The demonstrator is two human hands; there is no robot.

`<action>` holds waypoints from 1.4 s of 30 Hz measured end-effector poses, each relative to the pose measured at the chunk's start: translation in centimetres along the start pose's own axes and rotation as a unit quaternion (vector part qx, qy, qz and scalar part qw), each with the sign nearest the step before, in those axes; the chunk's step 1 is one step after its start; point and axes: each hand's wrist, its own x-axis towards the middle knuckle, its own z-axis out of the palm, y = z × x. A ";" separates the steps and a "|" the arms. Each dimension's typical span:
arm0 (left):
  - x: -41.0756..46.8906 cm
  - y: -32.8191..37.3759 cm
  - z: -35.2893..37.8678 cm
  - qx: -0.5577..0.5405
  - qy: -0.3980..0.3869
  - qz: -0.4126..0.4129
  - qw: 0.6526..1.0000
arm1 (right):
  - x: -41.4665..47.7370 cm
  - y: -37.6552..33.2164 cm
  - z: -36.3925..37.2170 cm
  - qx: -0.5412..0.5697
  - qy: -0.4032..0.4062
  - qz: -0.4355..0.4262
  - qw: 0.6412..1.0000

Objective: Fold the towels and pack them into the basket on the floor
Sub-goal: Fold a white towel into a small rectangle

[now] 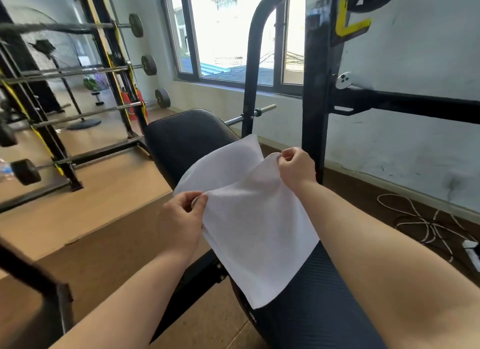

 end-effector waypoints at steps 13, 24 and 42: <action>6.7 -1.7 -1.4 0.123 0.106 0.074 0.984 | 6.7 -3.2 6.6 0.027 -0.042 0.015 0.999; 9.5 -2.6 -3.1 0.055 0.101 0.050 0.992 | 8.6 -3.6 8.3 0.119 -0.078 0.010 0.990; 10.9 -2.6 -4.2 -0.026 0.082 -0.002 0.996 | 9.1 -5.6 10.2 -0.013 -0.073 -0.021 0.997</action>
